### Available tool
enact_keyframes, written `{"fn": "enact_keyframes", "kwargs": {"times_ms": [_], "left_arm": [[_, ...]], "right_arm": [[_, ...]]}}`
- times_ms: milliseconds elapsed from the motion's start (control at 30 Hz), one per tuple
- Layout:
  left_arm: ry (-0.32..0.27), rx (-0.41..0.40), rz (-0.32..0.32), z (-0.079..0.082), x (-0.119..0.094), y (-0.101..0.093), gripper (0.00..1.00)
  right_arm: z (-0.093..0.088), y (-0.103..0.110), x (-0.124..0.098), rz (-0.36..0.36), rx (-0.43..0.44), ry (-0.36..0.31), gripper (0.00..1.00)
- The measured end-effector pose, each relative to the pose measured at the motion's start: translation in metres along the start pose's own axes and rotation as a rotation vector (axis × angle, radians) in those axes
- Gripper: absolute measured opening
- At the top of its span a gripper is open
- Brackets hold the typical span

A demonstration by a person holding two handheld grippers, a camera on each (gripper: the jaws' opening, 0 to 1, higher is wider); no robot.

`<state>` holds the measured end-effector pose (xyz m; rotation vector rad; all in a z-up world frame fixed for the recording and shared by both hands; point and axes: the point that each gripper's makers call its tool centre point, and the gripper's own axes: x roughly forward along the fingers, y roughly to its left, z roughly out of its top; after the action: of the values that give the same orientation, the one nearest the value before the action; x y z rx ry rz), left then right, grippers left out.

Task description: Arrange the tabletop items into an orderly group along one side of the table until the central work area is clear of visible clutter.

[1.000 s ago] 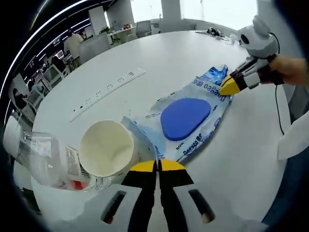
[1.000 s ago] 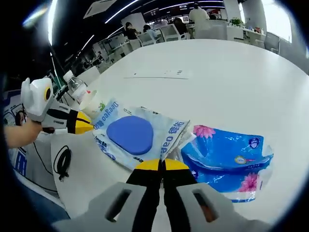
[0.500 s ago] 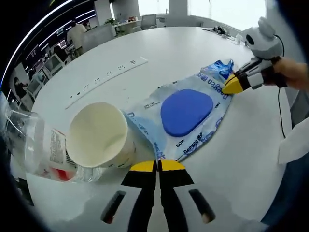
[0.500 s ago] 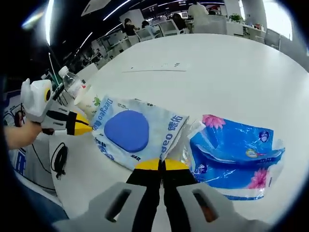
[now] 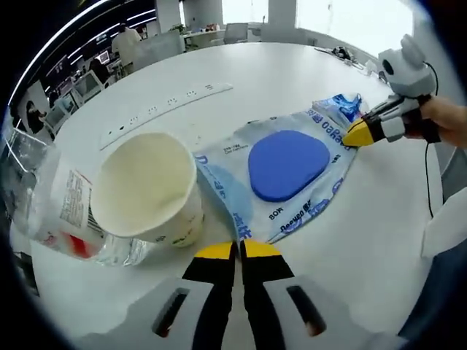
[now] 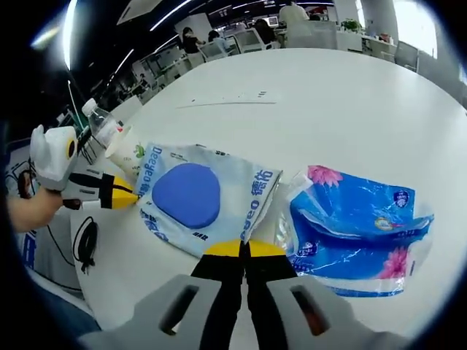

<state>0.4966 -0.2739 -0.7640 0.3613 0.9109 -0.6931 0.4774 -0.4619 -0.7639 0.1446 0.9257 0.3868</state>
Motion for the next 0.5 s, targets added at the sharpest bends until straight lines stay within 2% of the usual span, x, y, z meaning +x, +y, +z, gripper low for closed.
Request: {"fn": "enact_keyframes", "kwargs": {"times_ms": [67, 233, 367, 500], "left_arm": [[0.002, -0.018, 0.0, 0.0, 0.0004, 0.0005, 0.0], [0.007, 0.028, 0.026, -0.0006, 0.0018, -0.0015, 0.0], [0.006, 0.006, 0.026, -0.0004, 0.0014, 0.0, 0.0], [0.01, 0.027, 0.038, -0.0004, 0.0016, -0.0013, 0.0]], "right_arm": [[-0.0001, -0.0001, 0.0007, -0.004, -0.002, 0.002, 0.0], [0.0017, 0.0016, -0.0002, -0.027, -0.012, 0.003, 0.0], [0.0032, 0.0021, -0.002, -0.037, -0.028, -0.001, 0.0], [0.0094, 0.0023, -0.0078, -0.049, -0.038, -0.017, 0.01]]}}
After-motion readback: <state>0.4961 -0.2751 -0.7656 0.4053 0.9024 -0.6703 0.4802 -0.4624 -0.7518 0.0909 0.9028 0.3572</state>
